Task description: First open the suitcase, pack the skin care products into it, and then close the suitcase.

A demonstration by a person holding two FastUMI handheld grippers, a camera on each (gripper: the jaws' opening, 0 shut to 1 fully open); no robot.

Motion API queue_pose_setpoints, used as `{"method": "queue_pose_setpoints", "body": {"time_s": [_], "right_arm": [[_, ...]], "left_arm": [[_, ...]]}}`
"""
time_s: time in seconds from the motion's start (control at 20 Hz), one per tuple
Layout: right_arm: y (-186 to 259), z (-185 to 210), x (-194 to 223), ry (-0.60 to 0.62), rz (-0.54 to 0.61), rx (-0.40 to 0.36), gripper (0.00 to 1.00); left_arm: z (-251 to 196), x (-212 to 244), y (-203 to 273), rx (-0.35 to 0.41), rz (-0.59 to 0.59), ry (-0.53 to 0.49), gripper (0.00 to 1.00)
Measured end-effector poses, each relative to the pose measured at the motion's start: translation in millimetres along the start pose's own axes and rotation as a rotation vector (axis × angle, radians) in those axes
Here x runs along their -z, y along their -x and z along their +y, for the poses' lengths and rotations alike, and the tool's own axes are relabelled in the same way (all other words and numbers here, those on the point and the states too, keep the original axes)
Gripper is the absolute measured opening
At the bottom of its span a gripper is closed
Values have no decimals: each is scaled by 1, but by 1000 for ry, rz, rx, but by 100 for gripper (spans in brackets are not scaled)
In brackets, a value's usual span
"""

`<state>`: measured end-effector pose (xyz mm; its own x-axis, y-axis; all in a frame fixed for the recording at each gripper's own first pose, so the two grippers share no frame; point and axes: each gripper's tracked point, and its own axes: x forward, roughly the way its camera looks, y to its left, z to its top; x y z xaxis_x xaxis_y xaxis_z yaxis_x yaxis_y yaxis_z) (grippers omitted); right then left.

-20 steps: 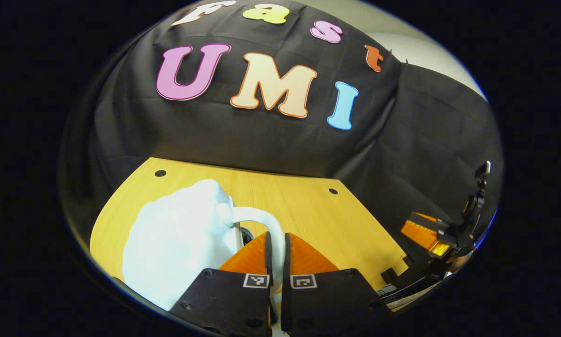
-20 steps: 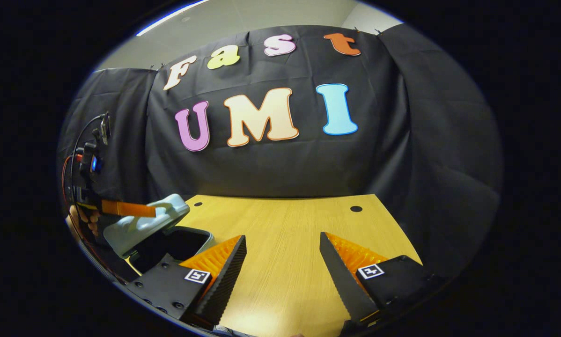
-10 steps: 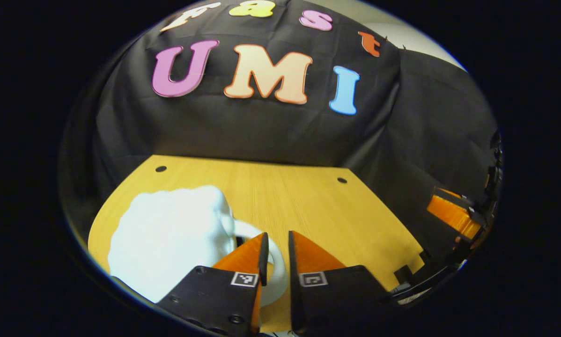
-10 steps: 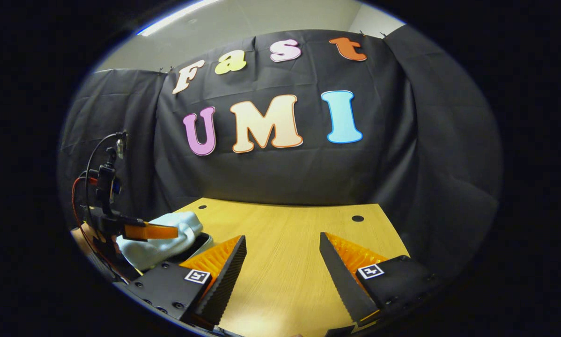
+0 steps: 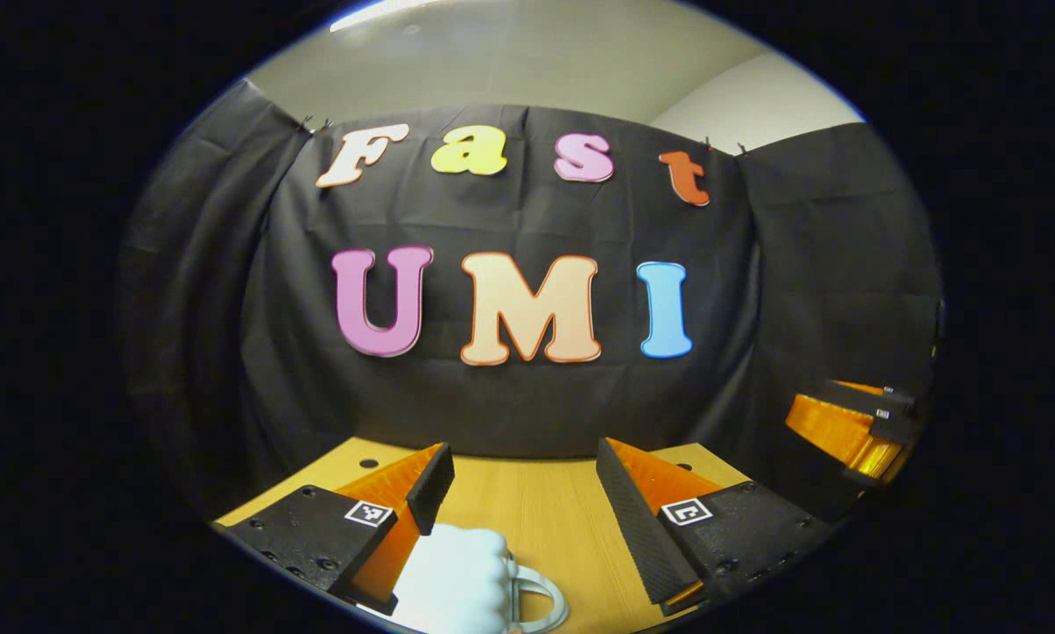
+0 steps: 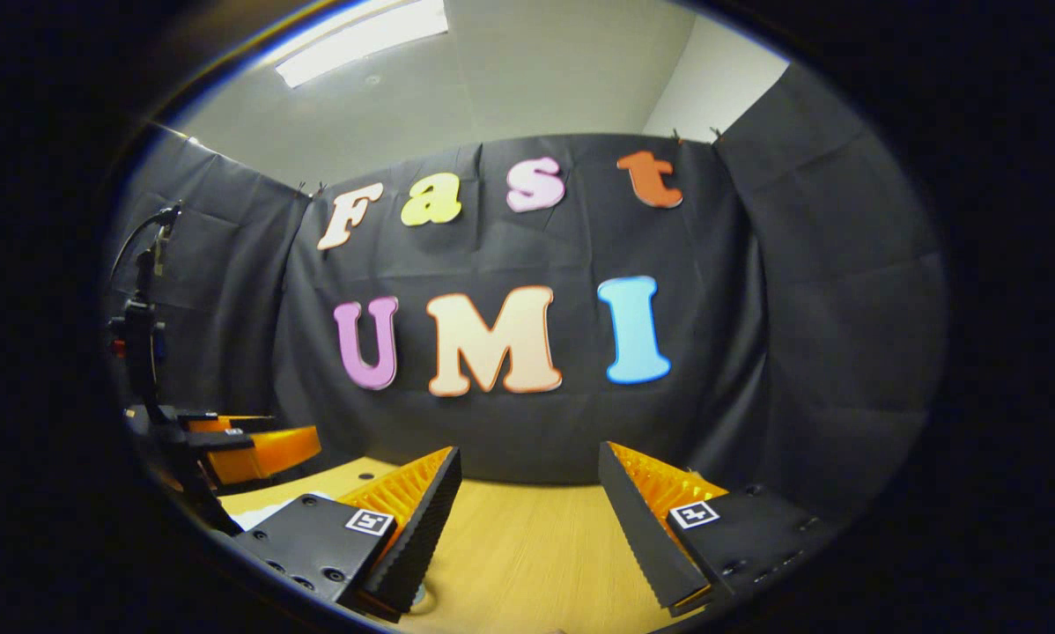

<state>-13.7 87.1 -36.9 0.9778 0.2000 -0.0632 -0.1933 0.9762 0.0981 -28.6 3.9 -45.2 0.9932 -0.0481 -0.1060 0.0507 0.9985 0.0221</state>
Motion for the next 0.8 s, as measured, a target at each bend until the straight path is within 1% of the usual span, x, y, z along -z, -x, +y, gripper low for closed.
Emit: {"method": "queue_pose_setpoints", "body": {"time_s": [0.1,0.15,0.2,0.25,0.3,0.35,0.45,0.5,0.55,0.6,0.65,0.7,0.75,0.8], "right_arm": [[3,4,-20,21,-42,31,97],[5,3,-28,35,-62,55,94],[7,2,-34,42,-78,77,97],[10,6,-36,42,-84,94,97],[15,9,-39,44,-89,103,94],[19,10,-43,55,-99,113,97],[29,9,-50,94,-121,132,97],[32,13,-53,106,-128,135,97],[34,18,-54,109,-131,131,94],[36,23,-54,105,-131,123,97],[37,28,-55,101,-129,117,97],[38,31,-55,97,-129,106,98],[40,35,-57,93,-131,98,98],[42,38,-58,92,-133,95,98]], "left_arm": [[-9,-19,0,44,-56,-6,95],[-14,-26,-2,66,-79,-15,94],[-16,-30,-3,82,-90,-27,94],[-18,-28,-2,95,-92,-40,95],[-21,-28,-1,103,-97,-45,94],[-22,-28,-3,112,-102,-50,94],[-26,-25,-1,122,-105,-56,94],[-28,-22,-1,132,-100,-59,94],[-29,-18,-1,138,-92,-59,94],[-29,-17,1,142,-85,-54,94],[-28,-16,1,145,-81,-48,98],[-28,-16,3,146,-80,-45,95],[-26,-16,5,148,-81,-44,96],[-25,-18,5,148,-88,-48,100]]}}
